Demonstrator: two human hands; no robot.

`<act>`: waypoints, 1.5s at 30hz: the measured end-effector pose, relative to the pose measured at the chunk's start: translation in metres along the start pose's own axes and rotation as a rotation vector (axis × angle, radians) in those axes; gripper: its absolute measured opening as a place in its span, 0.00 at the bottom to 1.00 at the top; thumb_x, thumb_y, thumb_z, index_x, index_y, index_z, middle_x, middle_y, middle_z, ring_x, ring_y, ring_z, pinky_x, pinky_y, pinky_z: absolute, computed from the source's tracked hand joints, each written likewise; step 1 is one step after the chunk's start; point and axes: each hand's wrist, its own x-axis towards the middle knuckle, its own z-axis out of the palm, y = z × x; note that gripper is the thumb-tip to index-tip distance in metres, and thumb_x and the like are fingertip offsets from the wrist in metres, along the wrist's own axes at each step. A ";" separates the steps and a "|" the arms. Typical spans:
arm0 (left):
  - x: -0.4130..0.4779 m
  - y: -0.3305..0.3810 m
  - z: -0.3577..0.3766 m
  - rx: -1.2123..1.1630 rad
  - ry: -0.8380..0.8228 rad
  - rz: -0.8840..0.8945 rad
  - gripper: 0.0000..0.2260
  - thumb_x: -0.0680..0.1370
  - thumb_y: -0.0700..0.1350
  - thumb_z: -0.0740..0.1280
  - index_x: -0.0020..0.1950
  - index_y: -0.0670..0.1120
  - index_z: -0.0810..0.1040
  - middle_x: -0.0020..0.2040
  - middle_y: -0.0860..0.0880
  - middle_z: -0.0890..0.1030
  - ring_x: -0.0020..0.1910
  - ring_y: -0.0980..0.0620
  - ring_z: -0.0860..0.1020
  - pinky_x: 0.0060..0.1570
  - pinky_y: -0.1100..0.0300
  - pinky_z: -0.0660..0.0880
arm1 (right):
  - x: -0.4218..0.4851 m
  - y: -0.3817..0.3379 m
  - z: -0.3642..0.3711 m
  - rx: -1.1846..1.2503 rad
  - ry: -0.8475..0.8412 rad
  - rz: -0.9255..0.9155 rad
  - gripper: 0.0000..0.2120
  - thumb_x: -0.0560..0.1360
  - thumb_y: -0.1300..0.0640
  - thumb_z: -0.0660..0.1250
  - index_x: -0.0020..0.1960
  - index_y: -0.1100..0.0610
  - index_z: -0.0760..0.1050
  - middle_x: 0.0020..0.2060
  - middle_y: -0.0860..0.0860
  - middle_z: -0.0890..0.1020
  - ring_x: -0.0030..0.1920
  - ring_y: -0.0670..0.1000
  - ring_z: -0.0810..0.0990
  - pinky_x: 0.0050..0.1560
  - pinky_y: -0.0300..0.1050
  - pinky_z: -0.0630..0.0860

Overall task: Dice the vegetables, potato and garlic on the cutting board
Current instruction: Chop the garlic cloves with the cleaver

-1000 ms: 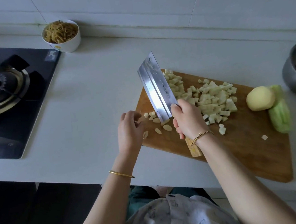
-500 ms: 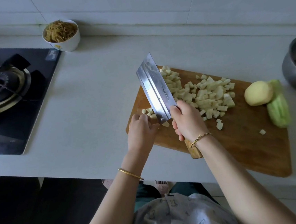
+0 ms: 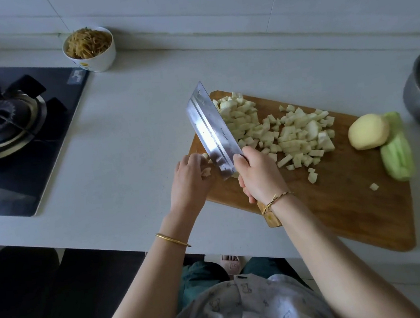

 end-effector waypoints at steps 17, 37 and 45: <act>-0.008 -0.008 0.011 -0.035 0.131 0.033 0.07 0.76 0.36 0.65 0.53 0.43 0.76 0.52 0.48 0.77 0.52 0.49 0.70 0.46 0.65 0.63 | 0.006 0.006 0.009 -0.172 0.021 -0.052 0.15 0.80 0.54 0.55 0.38 0.61 0.63 0.34 0.65 0.77 0.27 0.54 0.67 0.30 0.51 0.73; -0.009 -0.017 0.016 0.005 0.180 0.113 0.07 0.74 0.41 0.71 0.40 0.42 0.74 0.47 0.50 0.77 0.47 0.51 0.69 0.43 0.62 0.67 | 0.000 0.004 0.011 -0.376 0.028 -0.218 0.20 0.80 0.55 0.57 0.32 0.51 0.54 0.23 0.48 0.64 0.24 0.49 0.61 0.26 0.46 0.56; -0.014 -0.015 0.014 -0.087 0.184 0.080 0.07 0.74 0.40 0.71 0.42 0.43 0.73 0.46 0.50 0.75 0.48 0.51 0.69 0.46 0.64 0.67 | 0.000 0.004 0.012 -0.377 0.020 -0.227 0.20 0.80 0.55 0.57 0.32 0.51 0.54 0.23 0.48 0.64 0.24 0.49 0.61 0.26 0.46 0.56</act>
